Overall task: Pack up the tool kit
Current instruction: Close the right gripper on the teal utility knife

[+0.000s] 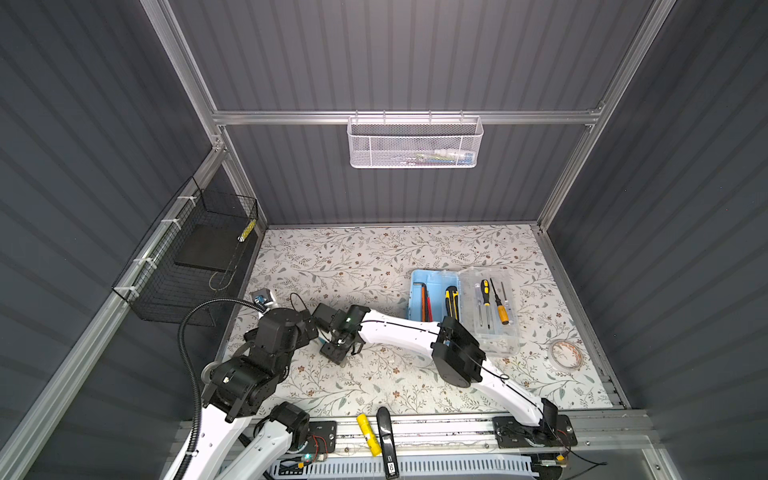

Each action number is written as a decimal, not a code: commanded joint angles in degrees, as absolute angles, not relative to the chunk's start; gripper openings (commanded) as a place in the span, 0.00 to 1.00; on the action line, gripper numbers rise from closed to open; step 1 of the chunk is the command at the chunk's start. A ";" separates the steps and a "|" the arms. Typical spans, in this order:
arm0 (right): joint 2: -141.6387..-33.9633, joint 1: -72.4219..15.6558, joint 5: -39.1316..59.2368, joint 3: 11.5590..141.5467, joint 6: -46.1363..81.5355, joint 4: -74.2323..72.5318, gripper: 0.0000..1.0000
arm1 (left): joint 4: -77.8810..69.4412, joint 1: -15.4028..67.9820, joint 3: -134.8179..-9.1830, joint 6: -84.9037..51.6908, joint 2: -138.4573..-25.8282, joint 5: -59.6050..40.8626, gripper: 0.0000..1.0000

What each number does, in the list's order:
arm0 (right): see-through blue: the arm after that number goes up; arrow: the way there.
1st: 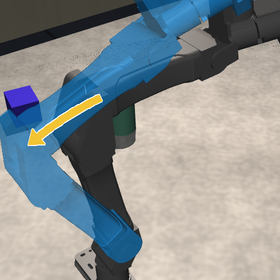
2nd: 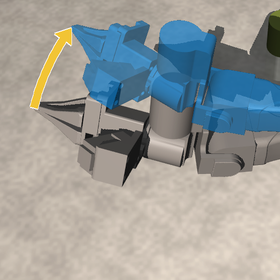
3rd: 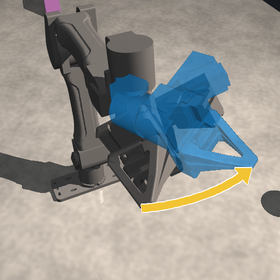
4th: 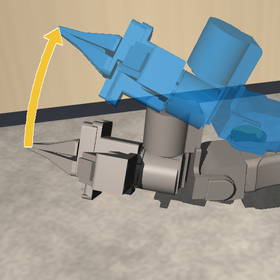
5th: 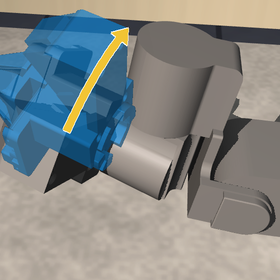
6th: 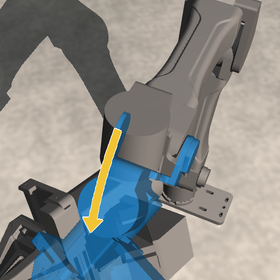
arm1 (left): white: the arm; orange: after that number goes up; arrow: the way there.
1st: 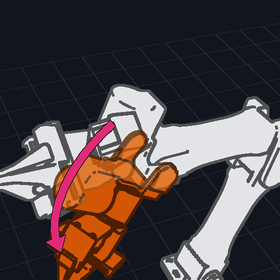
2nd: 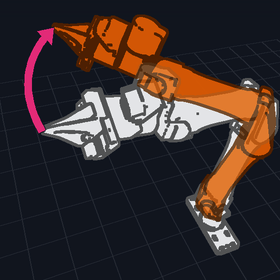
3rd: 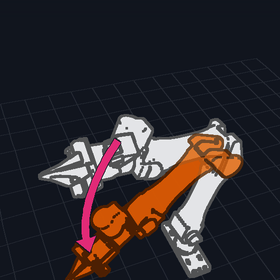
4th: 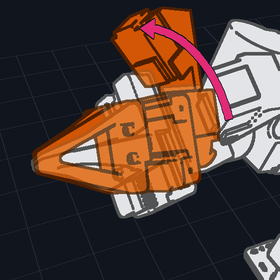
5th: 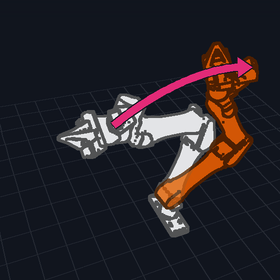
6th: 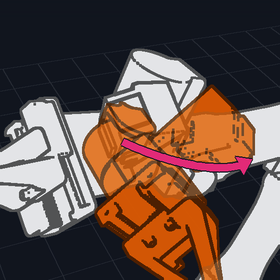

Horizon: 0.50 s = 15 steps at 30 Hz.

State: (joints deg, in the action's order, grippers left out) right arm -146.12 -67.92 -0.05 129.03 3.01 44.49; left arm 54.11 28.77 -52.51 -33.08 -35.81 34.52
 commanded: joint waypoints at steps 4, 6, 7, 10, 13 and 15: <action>-148.69 -68.19 -3.59 130.87 4.12 48.58 0.51 | 51.86 28.89 -52.55 -30.19 -36.33 32.15 0.99; -148.36 -68.14 -3.78 130.61 4.22 48.35 0.48 | 51.68 28.91 -51.99 -30.23 -35.82 32.34 0.99; -148.18 -68.20 -3.88 130.58 4.32 48.18 0.45 | 51.59 28.90 -51.82 -30.36 -35.40 32.43 0.99; -147.67 -68.09 -5.73 130.62 5.20 47.90 0.38 | 51.40 28.92 -51.42 -30.02 -34.16 32.43 0.99; -146.38 -67.88 -7.62 130.14 6.21 47.63 0.29 | 51.33 28.92 -51.47 -29.41 -33.75 32.34 0.99; -145.01 -67.55 -7.74 129.19 7.31 47.13 0.27 | 51.09 28.89 -51.43 -28.90 -33.84 32.43 0.99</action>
